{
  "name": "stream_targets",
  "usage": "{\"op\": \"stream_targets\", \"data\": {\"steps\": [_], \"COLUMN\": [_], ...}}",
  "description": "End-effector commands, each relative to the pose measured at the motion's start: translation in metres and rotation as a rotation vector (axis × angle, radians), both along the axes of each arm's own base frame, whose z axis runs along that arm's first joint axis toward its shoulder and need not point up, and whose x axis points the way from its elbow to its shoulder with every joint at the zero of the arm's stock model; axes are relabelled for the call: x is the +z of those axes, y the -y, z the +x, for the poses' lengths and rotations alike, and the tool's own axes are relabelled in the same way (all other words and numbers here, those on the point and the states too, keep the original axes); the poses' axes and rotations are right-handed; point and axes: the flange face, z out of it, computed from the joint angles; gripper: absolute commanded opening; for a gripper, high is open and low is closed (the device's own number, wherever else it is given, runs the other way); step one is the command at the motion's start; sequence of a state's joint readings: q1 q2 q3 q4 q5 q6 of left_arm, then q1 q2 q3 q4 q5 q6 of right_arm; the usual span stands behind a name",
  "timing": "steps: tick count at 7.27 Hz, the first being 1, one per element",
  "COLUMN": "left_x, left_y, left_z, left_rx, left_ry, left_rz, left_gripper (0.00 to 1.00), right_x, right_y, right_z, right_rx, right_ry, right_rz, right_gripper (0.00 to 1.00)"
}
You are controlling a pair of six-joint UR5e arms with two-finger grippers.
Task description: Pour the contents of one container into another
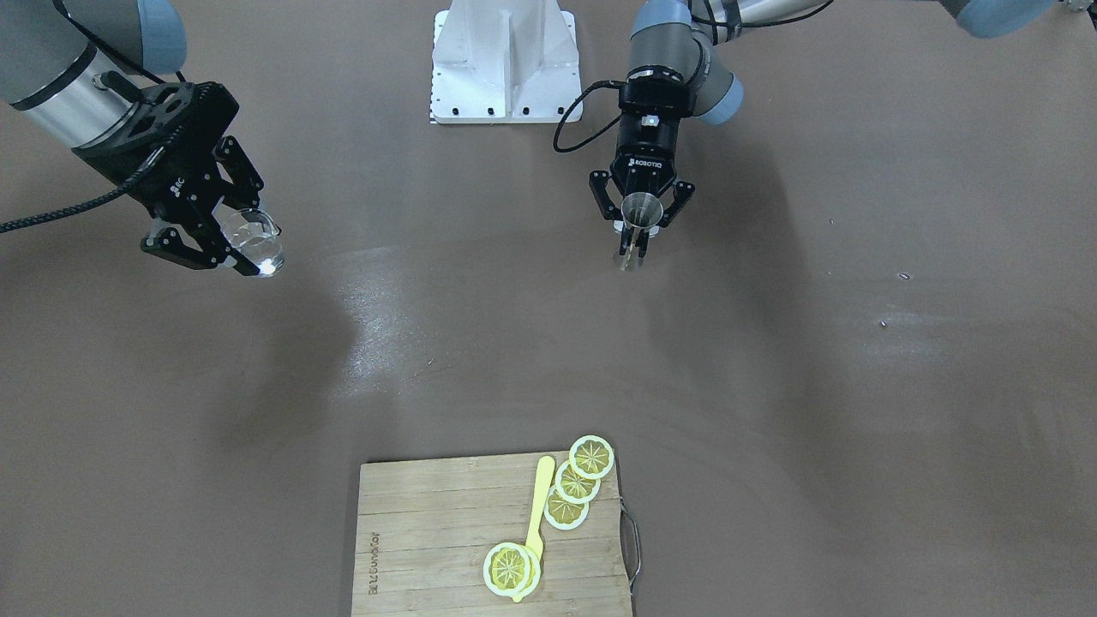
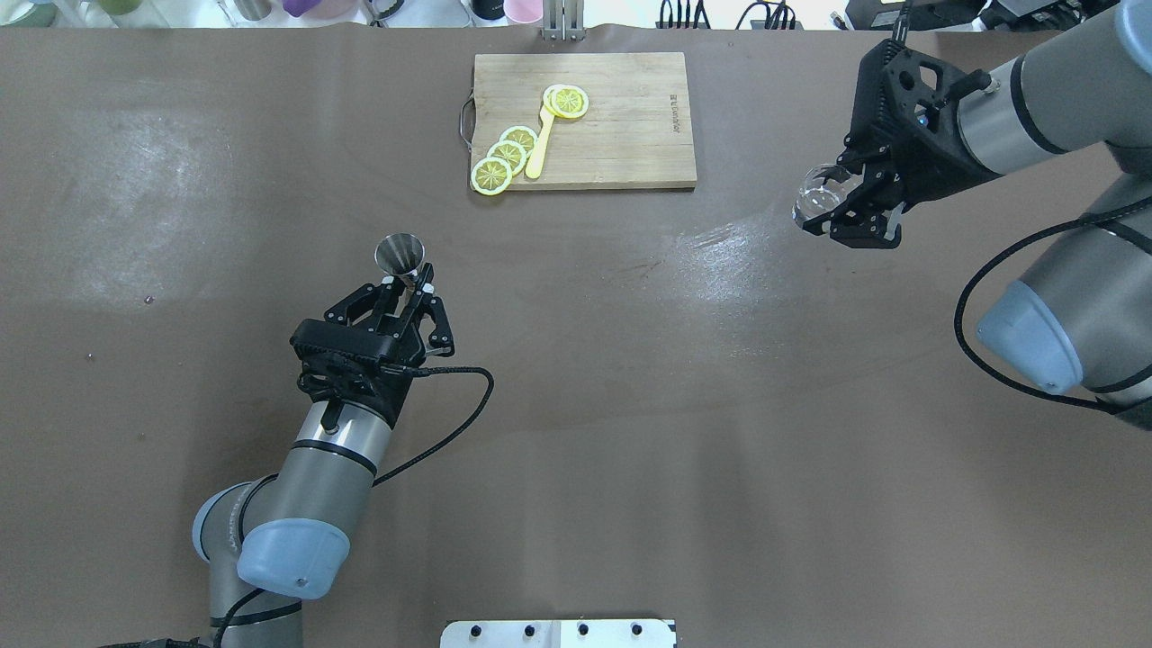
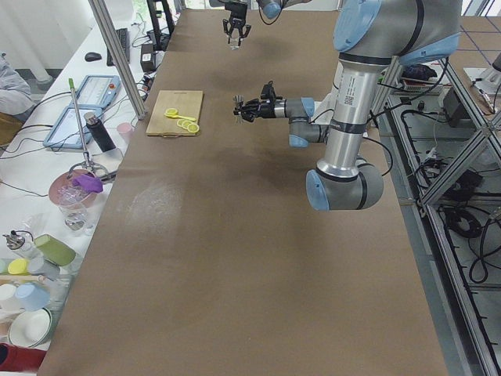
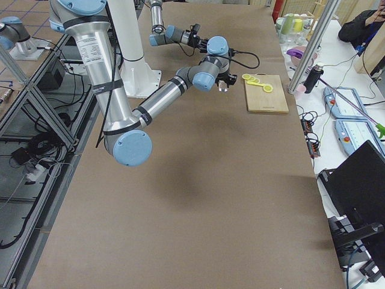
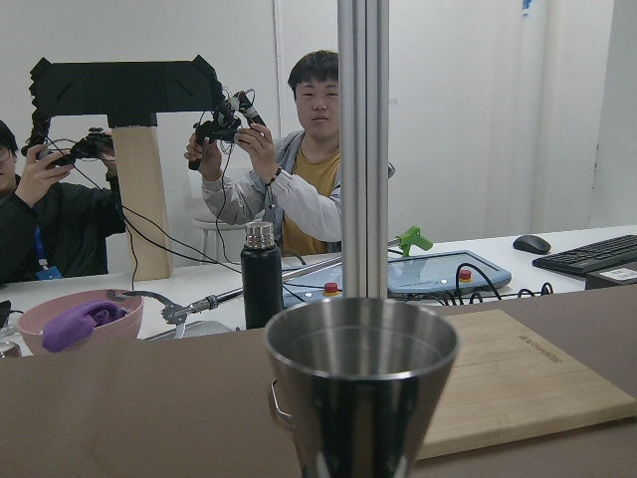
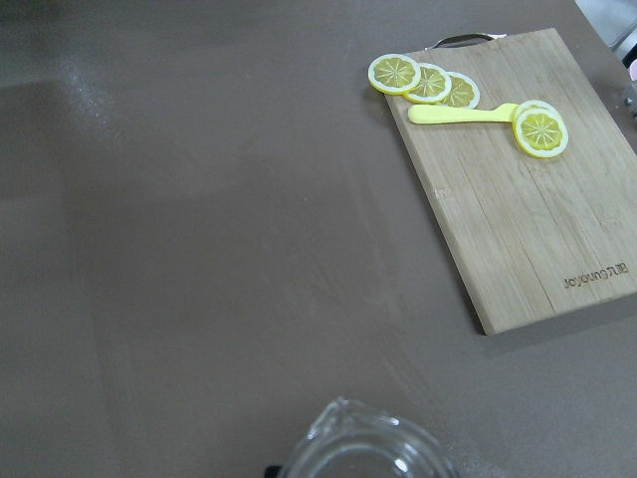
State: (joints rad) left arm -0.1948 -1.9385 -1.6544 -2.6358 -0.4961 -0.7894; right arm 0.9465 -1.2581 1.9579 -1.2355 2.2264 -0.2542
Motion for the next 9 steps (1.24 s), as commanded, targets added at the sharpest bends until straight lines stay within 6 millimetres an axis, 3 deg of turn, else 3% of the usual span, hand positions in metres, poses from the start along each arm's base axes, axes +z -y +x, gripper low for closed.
{"op": "stream_targets", "data": {"steps": [1, 2, 3, 5, 7, 9], "left_x": [0.007, 0.012, 0.005, -0.041, -0.049, -0.053], "left_y": [-0.021, -0.02, -0.02, -0.025, -0.026, -0.018], "left_z": [0.005, 0.009, 0.005, 0.026, 0.04, 0.062], "left_rx": [0.029, 0.029, 0.031, 0.055, 0.149, 0.148], "left_ry": [0.059, 0.121, 0.108, 0.136, 0.139, 0.154], "left_rz": [0.027, 0.042, 0.046, 0.09, 0.109, 0.105], "left_gripper": [0.0, 0.0, 0.0, 0.0, 0.0, 0.0], "right_x": [-0.003, -0.004, -0.005, -0.026, -0.047, -0.054], "right_y": [-0.002, -0.002, -0.006, -0.008, -0.011, -0.015], "right_z": [-0.003, -0.003, -0.009, -0.018, -0.031, -0.046], "right_rx": [-0.008, -0.012, -0.019, -0.034, -0.054, -0.075], "right_ry": [-0.045, -0.043, -0.041, -0.016, 0.007, 0.013], "right_rz": [0.022, 0.021, 0.02, 0.048, 0.07, 0.074], "right_gripper": [0.0, 0.0, 0.0, 0.0, 0.0, 0.0]}}
